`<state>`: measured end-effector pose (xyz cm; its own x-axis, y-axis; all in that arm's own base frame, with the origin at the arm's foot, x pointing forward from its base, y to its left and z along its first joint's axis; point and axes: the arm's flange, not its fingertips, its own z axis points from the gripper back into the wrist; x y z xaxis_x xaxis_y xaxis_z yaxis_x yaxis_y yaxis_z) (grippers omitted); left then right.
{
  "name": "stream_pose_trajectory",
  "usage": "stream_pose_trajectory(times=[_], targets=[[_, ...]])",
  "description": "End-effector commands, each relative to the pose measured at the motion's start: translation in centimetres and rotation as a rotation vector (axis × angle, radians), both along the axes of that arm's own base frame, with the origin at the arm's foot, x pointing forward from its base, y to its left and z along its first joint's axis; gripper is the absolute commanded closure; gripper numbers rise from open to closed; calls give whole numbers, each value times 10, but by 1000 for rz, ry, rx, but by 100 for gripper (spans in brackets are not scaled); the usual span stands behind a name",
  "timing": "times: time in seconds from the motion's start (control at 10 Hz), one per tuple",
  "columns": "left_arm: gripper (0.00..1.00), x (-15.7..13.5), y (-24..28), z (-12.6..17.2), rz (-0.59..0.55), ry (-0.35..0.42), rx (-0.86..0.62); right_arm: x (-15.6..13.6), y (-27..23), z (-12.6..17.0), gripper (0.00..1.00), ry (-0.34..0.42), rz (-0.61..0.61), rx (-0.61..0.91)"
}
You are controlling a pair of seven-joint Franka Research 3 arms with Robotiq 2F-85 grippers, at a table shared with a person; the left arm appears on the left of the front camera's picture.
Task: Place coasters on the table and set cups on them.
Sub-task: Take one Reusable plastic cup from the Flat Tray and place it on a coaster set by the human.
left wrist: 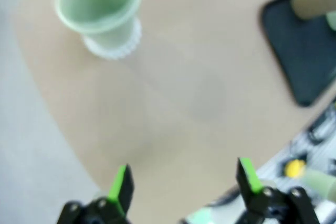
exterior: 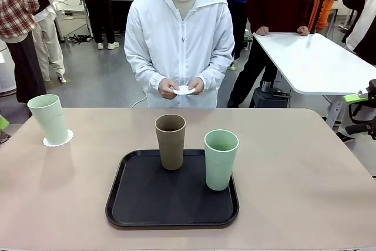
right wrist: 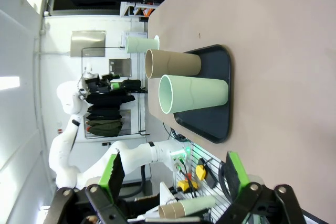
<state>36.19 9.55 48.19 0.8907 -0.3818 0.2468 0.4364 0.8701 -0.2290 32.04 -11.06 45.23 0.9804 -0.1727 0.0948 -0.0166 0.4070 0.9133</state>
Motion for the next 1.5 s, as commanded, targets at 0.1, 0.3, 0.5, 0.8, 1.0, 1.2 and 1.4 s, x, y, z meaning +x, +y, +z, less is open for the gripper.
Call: stream_pose_trajectory(times=[0.1, 0.3, 0.5, 0.8, 1.0, 1.2, 1.4], targets=[[0, -7, 40, 23, 122, 74, -336, 0, 1, 1, 0, -7, 5, 9], [0, 1, 87, 13, 41, 88, -578, 0, 1, 1, 0, -7, 5, 9], [0, 3, 132, -8, -12, 131, -748, 0, 1, 1, 0, -7, 5, 9], [0, 16, 188, -33, -33, 204, -934, 0, 1, 1, 0, -7, 5, 9], [0, 22, 211, -47, -17, 208, -1025, 0, 1, 1, 0, -7, 5, 9], [0, 23, 224, -59, 12, 212, -1068, 0, 1, 1, 0, -7, 5, 9], [0, 20, 226, -64, 11, 212, -1069, 0, 1, 1, 0, -7, 5, 9]])
